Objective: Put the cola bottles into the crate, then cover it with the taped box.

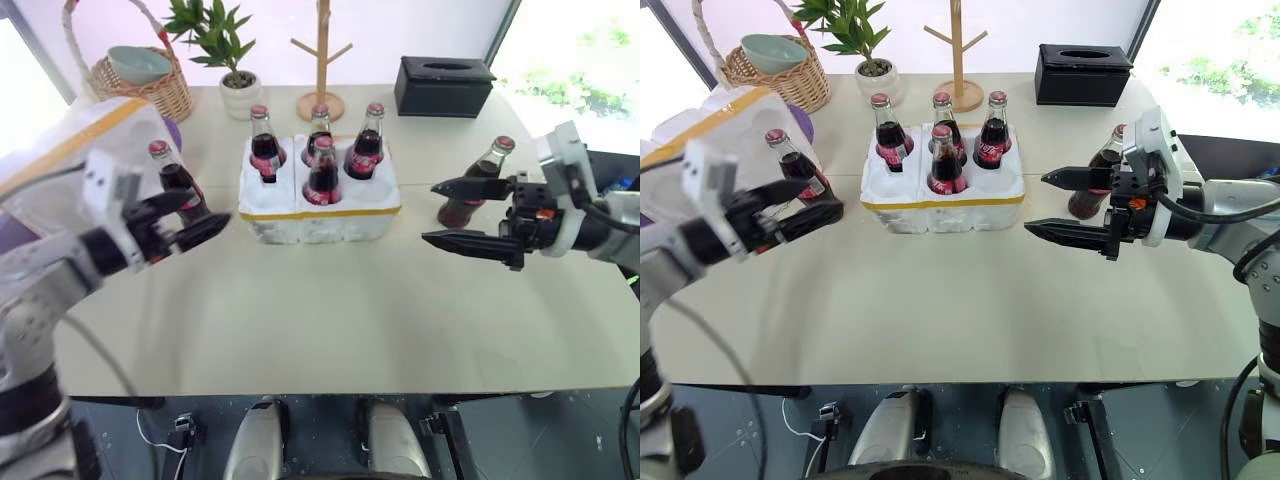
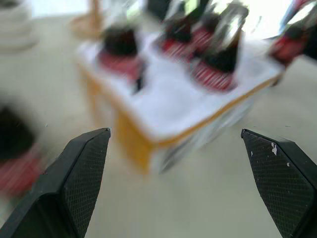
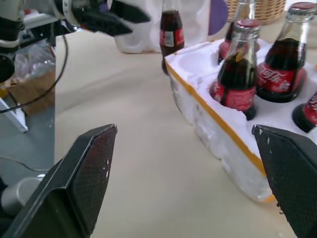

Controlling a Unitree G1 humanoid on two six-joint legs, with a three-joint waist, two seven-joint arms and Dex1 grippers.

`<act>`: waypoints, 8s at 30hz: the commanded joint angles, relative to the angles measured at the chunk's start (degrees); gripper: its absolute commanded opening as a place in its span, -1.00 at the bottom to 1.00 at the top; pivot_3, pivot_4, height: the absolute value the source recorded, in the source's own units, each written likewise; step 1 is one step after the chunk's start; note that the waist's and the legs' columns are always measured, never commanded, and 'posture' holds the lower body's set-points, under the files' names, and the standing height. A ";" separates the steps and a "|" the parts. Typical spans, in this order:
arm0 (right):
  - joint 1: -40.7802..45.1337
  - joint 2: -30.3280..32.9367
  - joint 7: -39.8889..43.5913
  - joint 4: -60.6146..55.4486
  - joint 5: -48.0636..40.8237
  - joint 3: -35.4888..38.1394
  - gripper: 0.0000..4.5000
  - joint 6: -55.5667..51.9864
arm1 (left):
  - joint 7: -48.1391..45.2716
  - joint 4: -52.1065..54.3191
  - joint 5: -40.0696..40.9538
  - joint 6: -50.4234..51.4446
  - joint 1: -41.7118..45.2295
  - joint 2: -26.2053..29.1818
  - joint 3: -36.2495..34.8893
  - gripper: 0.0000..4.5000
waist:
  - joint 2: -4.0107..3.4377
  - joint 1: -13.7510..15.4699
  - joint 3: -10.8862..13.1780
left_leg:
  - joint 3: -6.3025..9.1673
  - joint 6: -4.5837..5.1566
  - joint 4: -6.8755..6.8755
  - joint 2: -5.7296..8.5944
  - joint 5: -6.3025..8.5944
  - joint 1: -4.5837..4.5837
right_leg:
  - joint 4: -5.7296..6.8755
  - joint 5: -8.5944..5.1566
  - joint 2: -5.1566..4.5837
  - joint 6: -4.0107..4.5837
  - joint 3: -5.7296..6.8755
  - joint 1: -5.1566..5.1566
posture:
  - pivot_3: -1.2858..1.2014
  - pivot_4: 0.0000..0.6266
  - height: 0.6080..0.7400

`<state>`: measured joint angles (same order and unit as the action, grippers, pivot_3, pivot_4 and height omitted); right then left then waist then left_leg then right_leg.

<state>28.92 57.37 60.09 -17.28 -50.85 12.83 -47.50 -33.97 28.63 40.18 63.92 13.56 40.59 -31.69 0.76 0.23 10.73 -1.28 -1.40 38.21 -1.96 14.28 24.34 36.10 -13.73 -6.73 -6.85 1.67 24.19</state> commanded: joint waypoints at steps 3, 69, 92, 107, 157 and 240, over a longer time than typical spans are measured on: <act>4.28 0.07 0.86 0.15 0.84 -0.62 1.00 1.42 | 9.89 -2.54 -8.32 -6.92 -0.82 -0.31 -1.86 0.97 | 0.05 1.01 0.00 | 0.04 0.00 0.00 0.00 0.00 0.01 | 0.01 0.00 0.00 0.02 0.05 -0.02 | 0.03 -0.52 0.94; -1.89 -2.07 -9.54 -6.63 -3.91 5.34 1.00 -2.62 | -6.88 -32.05 -14.34 -22.39 35.47 -6.72 31.09 0.16 | 0.60 0.57 0.32 | 0.01 -0.02 0.00 0.02 -0.02 0.15 | 0.01 0.04 0.00 -0.04 0.05 0.13 | 0.03 -0.52 0.94; -13.73 -1.54 -12.86 -9.02 -6.47 16.65 1.00 -5.69 | -14.09 -19.68 -2.37 -13.56 29.51 -2.39 19.56 0.98 | 0.57 0.48 0.30 | 0.04 -0.01 -0.02 0.01 -0.01 0.15 | 0.02 0.04 0.00 -0.05 0.06 0.08 | 0.03 -0.52 0.94; -15.63 -18.23 -38.90 -3.58 12.22 13.55 1.00 3.78 | -20.39 -3.95 9.44 -9.95 20.61 4.73 21.85 0.98 | 0.54 0.54 0.28 | 0.02 -0.02 0.01 0.03 -0.02 -0.08 | 0.04 0.03 0.00 -0.02 -0.01 -0.13 | 0.03 -0.52 0.94; 17.10 -29.11 -30.44 10.52 12.64 -0.95 0.24 8.19 | -13.78 -6.59 6.45 -15.33 23.38 -0.42 26.43 1.00 | 0.11 -0.85 0.53 | 0.00 -0.04 -0.09 0.01 -0.03 0.09 | 0.04 0.03 0.03 -0.04 -0.01 0.14 | 0.03 -0.52 0.94; 20.19 0.07 2.71 9.55 10.09 -1.46 1.00 -1.86 | -37.18 -103.98 -58.76 -64.53 51.16 31.35 39.71 -0.84 | 0.31 -0.93 0.54 | -0.28 -0.05 -0.15 -0.10 -0.02 0.19 | 0.24 -0.08 0.00 0.05 0.03 0.46 | 0.03 -0.52 0.94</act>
<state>49.04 56.33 62.71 -6.15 -40.75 9.75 -50.55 -72.51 -75.74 -18.18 -0.05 63.65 70.78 8.30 1.06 -0.71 11.26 -1.56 -1.44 38.06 -2.06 14.26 24.53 36.34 -13.81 -6.74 -6.80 1.70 24.65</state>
